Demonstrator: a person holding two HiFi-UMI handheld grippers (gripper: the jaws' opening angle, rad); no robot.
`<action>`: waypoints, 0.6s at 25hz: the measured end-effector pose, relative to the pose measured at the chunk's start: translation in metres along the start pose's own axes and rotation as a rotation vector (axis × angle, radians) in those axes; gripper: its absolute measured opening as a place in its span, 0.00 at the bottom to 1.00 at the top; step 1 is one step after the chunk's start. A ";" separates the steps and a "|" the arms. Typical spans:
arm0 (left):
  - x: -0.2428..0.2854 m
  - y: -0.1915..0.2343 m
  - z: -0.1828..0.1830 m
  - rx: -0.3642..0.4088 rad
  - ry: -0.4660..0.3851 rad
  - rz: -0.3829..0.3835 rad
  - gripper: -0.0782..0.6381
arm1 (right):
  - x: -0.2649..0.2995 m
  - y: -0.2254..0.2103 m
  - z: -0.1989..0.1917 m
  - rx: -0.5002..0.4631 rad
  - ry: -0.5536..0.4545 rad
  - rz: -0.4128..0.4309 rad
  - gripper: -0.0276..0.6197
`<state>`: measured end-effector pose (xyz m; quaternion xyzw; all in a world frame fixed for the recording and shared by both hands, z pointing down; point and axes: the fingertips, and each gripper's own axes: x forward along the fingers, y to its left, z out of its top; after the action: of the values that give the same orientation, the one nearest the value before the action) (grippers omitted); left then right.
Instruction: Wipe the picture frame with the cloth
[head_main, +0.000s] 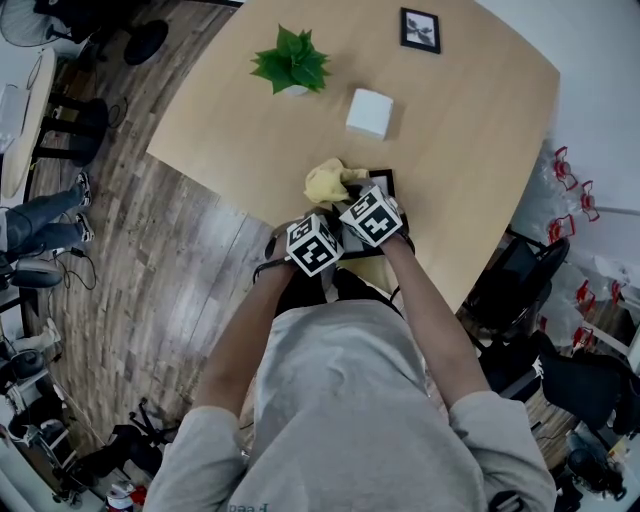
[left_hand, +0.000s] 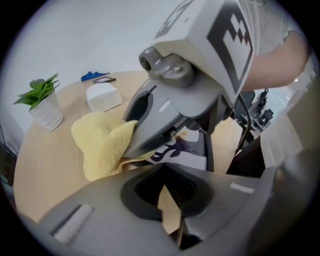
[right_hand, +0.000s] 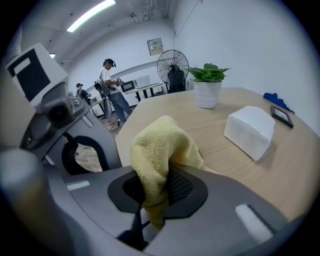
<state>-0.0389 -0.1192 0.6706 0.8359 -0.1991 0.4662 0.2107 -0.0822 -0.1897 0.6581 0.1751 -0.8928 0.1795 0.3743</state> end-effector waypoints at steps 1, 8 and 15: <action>0.000 0.000 0.000 0.000 0.001 0.001 0.18 | -0.002 0.002 -0.003 -0.007 0.014 0.003 0.12; 0.000 -0.001 0.001 0.006 0.008 0.005 0.18 | -0.007 0.014 -0.026 -0.016 0.055 0.053 0.12; 0.000 -0.001 -0.001 0.002 0.022 -0.001 0.18 | -0.015 0.024 -0.040 -0.037 0.089 0.059 0.12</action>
<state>-0.0395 -0.1177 0.6707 0.8309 -0.1957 0.4755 0.2125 -0.0589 -0.1474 0.6691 0.1337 -0.8832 0.1816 0.4113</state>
